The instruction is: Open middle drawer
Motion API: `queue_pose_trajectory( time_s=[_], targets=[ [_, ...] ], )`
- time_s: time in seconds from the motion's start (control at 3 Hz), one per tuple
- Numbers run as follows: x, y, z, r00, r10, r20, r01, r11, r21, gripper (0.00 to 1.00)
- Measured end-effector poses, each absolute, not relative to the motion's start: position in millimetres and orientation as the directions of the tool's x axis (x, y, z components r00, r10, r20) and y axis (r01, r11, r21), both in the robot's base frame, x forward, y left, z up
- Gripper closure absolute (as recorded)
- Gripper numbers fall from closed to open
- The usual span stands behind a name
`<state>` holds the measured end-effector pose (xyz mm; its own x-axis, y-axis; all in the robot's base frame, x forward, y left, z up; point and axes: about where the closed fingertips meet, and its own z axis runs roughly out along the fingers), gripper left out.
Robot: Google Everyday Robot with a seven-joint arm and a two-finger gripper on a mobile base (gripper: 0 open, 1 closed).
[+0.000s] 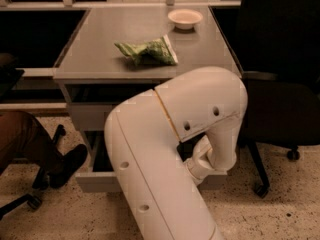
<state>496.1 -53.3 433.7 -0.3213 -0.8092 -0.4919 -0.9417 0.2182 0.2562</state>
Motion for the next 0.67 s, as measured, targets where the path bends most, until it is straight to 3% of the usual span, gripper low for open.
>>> queue_pose_trajectory(
  time_s=[0.67],
  targets=[
    [470.3, -53.5, 433.0, -0.369, -0.803, -0.468, -0.922, 0.251, 0.296, 0.0]
  ],
)
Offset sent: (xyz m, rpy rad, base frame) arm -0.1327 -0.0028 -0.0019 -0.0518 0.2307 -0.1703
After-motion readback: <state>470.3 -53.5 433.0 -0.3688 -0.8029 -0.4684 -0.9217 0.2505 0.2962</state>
